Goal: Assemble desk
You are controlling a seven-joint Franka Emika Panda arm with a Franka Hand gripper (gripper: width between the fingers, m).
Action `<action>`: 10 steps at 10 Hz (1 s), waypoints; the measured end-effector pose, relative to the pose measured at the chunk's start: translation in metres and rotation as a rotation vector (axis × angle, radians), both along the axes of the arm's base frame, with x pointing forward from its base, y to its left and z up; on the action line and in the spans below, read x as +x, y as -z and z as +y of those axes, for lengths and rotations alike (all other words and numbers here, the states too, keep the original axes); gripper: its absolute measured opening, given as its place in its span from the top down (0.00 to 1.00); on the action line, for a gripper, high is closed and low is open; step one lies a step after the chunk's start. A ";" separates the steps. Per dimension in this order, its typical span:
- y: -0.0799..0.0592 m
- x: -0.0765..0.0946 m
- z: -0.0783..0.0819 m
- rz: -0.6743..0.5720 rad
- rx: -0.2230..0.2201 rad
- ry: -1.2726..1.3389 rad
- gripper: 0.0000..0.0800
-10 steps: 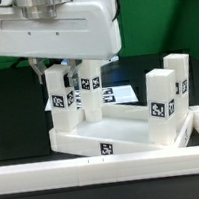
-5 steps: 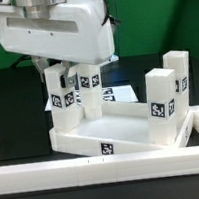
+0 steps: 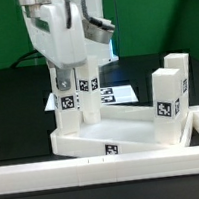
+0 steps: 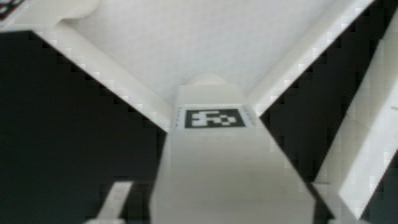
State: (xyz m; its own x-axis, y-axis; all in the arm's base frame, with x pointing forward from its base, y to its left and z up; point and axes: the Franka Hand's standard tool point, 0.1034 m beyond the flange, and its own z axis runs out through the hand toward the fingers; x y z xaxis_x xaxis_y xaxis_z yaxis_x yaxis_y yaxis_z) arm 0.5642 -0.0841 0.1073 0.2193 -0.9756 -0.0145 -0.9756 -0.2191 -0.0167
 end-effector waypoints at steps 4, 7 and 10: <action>0.000 0.000 0.001 0.002 0.006 0.211 0.64; 0.002 0.000 0.001 0.005 0.008 0.181 0.41; 0.004 0.000 0.006 0.018 0.007 0.009 0.21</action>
Offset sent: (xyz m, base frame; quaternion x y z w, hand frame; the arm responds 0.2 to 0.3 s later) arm 0.0000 0.0000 0.0000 0.0000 0.0000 0.1296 0.9916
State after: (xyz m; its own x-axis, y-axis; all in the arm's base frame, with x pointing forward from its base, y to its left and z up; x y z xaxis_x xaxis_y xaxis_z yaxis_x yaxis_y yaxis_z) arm 0.5645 -0.0783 0.1037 0.2098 -0.9774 -0.0254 -0.9777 -0.2098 -0.0005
